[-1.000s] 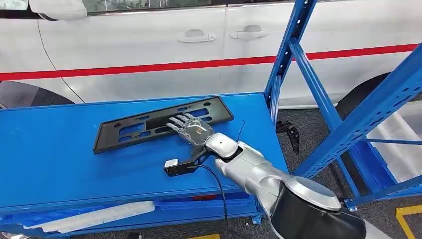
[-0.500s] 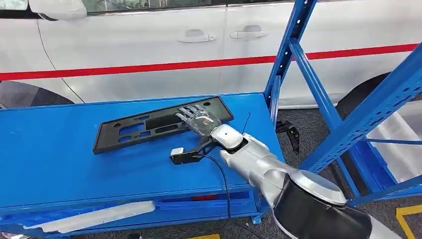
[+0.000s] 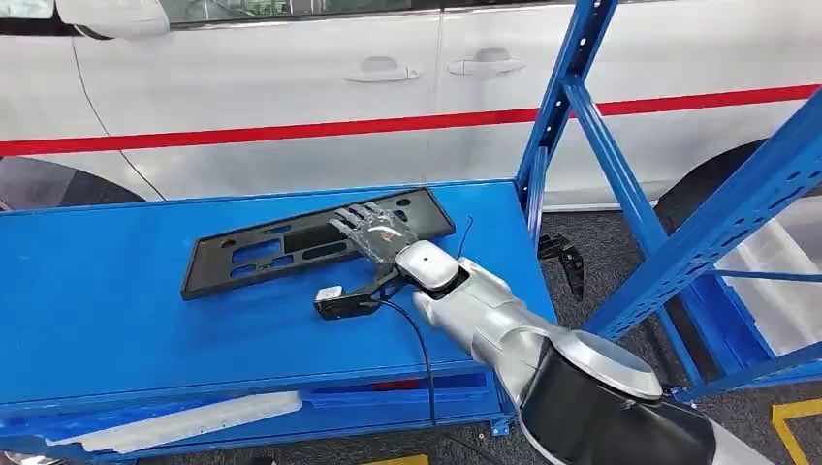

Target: Take the parts from the cabinet and place them on the table.

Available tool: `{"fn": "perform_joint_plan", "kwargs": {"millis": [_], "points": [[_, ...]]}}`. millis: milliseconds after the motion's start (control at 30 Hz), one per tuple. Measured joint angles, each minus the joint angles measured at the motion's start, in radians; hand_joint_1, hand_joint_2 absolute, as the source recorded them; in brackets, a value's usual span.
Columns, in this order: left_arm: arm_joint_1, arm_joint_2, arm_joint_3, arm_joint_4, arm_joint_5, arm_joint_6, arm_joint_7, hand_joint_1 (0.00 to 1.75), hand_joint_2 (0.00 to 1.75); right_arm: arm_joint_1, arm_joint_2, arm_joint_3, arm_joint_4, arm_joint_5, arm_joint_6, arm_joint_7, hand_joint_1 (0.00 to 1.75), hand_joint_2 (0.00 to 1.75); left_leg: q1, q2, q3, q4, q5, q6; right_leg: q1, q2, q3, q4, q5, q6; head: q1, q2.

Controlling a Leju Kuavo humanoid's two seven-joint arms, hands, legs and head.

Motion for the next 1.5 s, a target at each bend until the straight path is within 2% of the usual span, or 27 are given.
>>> {"fn": "perform_joint_plan", "kwargs": {"millis": [1067,1500], "points": [[-0.010,-0.005,-0.010,0.000,-0.025,-0.014,0.019,0.00,0.00,0.007,-0.007,-0.034,0.025,0.032,0.001,0.028,0.00,1.75,0.000,0.000,0.000,0.000,0.000,0.000,0.000,0.000,0.000,0.000,0.000,0.000,0.000,0.000],[-0.008,-0.007,-0.010,0.000,-0.014,-0.011,0.018,0.00,0.00,0.003,0.021,-0.035,0.029,0.051,0.022,0.041,0.00,1.75,0.000,0.000,0.000,0.000,0.000,0.000,0.000,0.000,0.000,0.000,0.000,0.000,0.000,0.000]]}}
